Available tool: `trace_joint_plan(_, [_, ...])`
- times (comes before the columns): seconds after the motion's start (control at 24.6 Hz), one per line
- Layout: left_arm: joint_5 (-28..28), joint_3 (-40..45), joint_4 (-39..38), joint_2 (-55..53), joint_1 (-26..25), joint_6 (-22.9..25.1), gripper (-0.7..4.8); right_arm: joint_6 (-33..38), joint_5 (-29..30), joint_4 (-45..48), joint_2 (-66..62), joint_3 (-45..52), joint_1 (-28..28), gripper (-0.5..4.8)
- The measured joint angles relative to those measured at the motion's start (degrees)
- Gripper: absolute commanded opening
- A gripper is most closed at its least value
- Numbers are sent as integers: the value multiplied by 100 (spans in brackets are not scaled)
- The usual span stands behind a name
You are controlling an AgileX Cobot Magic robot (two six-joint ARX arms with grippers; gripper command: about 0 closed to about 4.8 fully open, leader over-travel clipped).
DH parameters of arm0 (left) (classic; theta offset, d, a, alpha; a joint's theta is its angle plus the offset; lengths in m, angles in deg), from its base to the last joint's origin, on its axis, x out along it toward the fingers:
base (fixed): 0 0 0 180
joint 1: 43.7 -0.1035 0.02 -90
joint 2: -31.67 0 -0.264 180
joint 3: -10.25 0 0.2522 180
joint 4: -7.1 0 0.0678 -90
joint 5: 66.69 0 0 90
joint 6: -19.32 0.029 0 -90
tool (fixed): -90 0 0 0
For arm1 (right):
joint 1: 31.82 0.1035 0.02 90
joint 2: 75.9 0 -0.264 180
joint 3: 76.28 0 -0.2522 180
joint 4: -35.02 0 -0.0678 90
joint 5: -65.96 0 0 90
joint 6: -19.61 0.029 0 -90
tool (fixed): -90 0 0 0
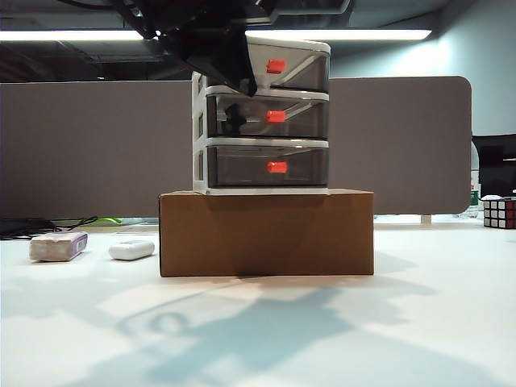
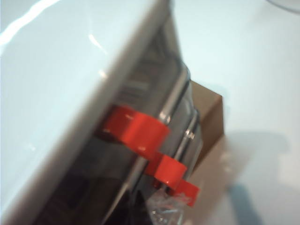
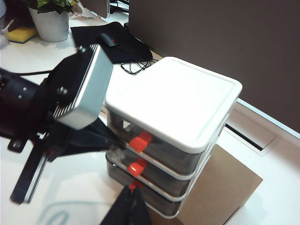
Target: Open the second layer of the drawer on the table, pick up the transparent tape on the table and put it in, and finally close the drawer.
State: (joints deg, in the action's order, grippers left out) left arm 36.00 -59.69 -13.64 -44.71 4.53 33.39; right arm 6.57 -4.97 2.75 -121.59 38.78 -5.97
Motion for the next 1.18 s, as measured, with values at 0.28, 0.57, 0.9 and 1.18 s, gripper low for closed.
trace_joint_plan(0.28, [42, 0, 59, -2, -216, 70, -6, -72, -214, 0, -2, 0, 2, -5])
trace_joint_plan(0.57, [-369, 4, -1233, 474, 35, -101, -6, 13, -205, -107, 118, 0, 2, -5])
trace_joint_plan(0.9, [-352, 1408, -1668, 3226, 396, -254, -6, 245, -955, -1121, 1344, 498, 9, -5])
trace_joint_plan(1.18, [131, 3495, -109, 4962, 317, -1416, -6, 562, -1827, 59, 3108, 2579, 4, -5])
